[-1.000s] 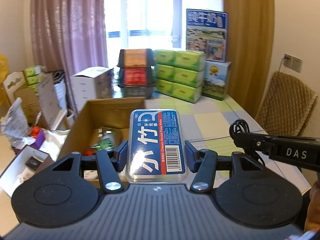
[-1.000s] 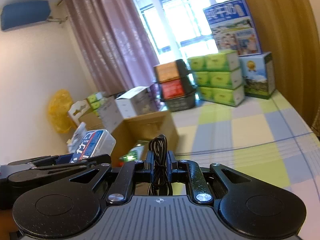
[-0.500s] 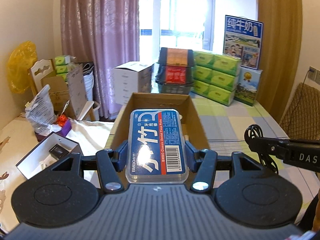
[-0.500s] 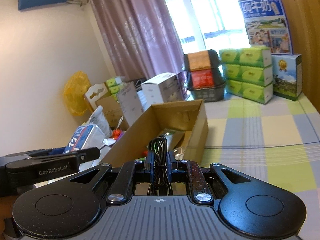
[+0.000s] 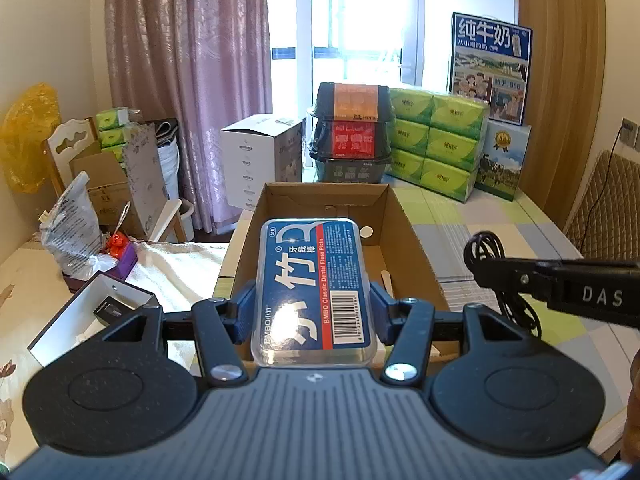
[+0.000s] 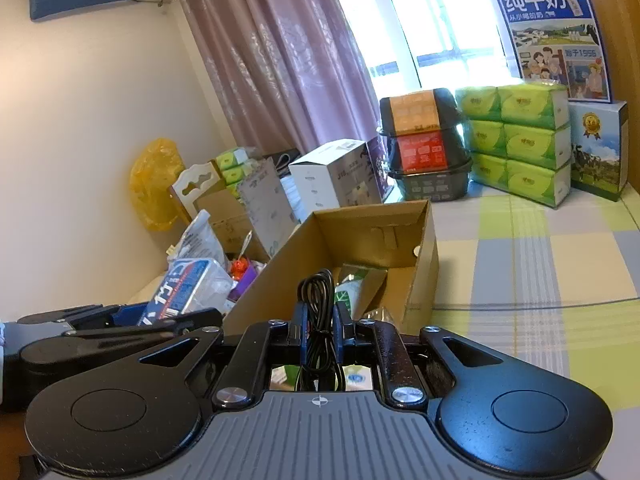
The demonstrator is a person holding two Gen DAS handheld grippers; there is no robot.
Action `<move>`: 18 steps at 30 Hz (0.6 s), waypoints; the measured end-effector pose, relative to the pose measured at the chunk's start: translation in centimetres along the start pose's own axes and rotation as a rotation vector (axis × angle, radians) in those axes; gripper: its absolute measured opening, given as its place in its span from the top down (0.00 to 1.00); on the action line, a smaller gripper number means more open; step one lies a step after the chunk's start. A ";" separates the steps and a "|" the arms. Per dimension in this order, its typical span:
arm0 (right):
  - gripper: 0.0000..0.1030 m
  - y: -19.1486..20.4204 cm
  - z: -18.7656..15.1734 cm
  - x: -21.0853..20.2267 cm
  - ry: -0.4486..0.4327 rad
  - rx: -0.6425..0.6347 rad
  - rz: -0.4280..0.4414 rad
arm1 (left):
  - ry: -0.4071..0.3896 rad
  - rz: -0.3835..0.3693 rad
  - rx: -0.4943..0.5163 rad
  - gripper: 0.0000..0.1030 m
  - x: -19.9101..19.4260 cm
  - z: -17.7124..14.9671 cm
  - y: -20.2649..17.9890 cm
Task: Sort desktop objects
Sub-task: 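Carry the toothpick box and cable over the cardboard box, then open both grippers to drop the toothpick box and cable inside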
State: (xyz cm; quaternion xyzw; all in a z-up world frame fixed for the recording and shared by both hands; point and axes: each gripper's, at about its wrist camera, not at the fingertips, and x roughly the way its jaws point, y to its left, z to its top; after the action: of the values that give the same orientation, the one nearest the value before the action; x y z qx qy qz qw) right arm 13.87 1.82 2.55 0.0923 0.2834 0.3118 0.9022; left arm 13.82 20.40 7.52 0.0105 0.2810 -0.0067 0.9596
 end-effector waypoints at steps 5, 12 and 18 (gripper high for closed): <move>0.91 -0.3 0.7 2.1 0.012 0.008 0.001 | 0.023 -0.011 0.016 0.50 2.0 0.6 0.4; 0.91 -0.7 1.1 4.7 0.022 0.015 0.000 | 0.049 -0.018 0.031 0.50 4.4 1.1 1.4; 0.91 -1.5 1.7 6.7 0.024 0.029 -0.005 | 0.068 -0.035 0.037 0.50 6.2 1.5 2.0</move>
State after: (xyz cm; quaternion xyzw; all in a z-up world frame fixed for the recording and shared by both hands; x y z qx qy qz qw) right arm 19.90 4.79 0.38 0.1011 0.2990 0.3063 0.8981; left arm 19.89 22.31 5.41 0.0233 0.3136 -0.0283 0.9488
